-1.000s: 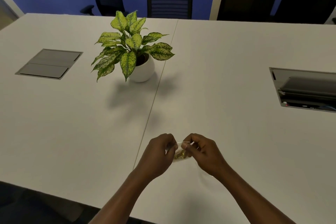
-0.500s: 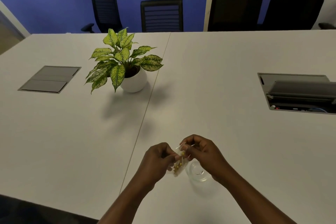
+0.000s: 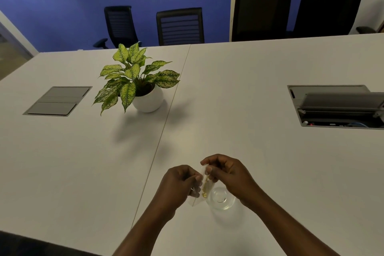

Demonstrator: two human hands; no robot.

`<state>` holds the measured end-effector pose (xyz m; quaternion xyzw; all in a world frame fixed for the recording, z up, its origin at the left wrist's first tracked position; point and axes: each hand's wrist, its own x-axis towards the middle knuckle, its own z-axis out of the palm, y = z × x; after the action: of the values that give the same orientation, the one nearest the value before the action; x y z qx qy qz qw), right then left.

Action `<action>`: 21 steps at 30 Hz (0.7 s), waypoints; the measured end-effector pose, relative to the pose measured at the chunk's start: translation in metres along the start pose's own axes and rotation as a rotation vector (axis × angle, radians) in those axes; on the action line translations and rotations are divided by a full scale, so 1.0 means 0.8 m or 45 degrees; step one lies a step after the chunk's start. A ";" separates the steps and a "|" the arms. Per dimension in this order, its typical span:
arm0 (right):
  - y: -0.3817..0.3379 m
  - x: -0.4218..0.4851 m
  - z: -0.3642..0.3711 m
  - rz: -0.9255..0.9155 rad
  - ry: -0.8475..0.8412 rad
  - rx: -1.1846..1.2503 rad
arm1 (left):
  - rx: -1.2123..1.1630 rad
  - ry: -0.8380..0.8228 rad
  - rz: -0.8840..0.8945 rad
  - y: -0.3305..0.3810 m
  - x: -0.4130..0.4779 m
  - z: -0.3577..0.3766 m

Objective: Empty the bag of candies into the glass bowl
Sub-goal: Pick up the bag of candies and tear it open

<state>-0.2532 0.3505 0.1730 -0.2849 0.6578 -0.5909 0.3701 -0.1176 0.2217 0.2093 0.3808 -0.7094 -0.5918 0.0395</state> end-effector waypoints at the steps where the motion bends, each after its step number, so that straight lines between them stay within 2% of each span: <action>1: 0.001 -0.001 -0.002 -0.006 0.005 -0.002 | -0.019 -0.005 -0.010 0.001 0.000 0.003; 11: 0.000 -0.004 -0.013 -0.005 -0.007 0.037 | -0.252 -0.146 -0.085 0.007 -0.006 0.019; 13: 0.000 -0.004 -0.011 0.012 0.069 -0.002 | -0.311 -0.157 -0.094 0.008 -0.006 0.020; 17: -0.004 -0.010 -0.002 -0.012 0.306 -0.285 | -0.309 -0.094 -0.068 0.006 -0.004 0.024; 21: -0.007 -0.017 0.006 0.053 0.141 -0.275 | -0.224 -0.066 0.014 0.003 -0.001 0.029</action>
<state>-0.2417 0.3578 0.1805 -0.2764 0.7427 -0.5236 0.3127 -0.1297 0.2410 0.2049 0.3567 -0.6575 -0.6612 0.0576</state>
